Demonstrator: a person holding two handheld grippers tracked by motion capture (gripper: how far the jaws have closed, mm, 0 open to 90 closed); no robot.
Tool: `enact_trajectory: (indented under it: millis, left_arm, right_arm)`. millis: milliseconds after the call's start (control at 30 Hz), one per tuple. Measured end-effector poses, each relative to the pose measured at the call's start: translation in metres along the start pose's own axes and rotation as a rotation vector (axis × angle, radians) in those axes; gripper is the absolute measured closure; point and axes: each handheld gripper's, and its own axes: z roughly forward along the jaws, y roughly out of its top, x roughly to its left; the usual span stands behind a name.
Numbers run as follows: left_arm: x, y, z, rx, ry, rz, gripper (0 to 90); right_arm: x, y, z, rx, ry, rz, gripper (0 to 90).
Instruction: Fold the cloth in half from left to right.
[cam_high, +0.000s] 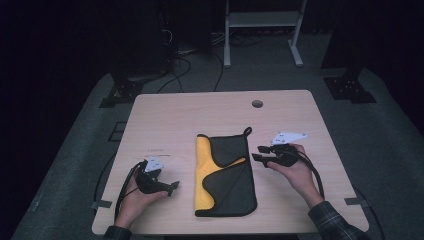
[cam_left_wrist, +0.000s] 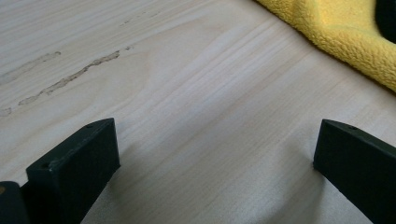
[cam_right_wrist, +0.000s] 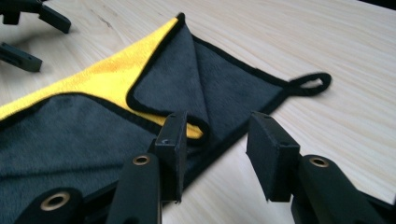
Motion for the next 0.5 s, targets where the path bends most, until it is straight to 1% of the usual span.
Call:
enact_trajectory:
  millis: [167,233,367,433,500]
  left_arm:
    - [0.0,0.0,0.0,0.0,0.003,-0.003,0.0]
    - [0.0,0.0,0.0,0.0,0.003,-0.003,0.0]
    - [-0.001,0.0,0.0,0.0,-0.011,0.011,0.0]
    - [0.0,0.001,0.001,0.001,0.001,0.0,0.0]
    - [0.0,0.001,0.001,0.001,0.002,-0.001,0.0]
  right_arm:
    - [0.007,0.009,0.011,0.0,0.016,-0.015,56.6]
    - [0.01,0.012,0.017,-0.006,0.028,-0.013,56.4]
    - [0.018,0.016,0.031,0.015,0.046,-0.033,55.8]
    - [0.022,0.019,0.038,0.016,0.058,-0.038,55.8]
    - [0.026,0.022,0.043,0.014,0.069,-0.043,55.9]
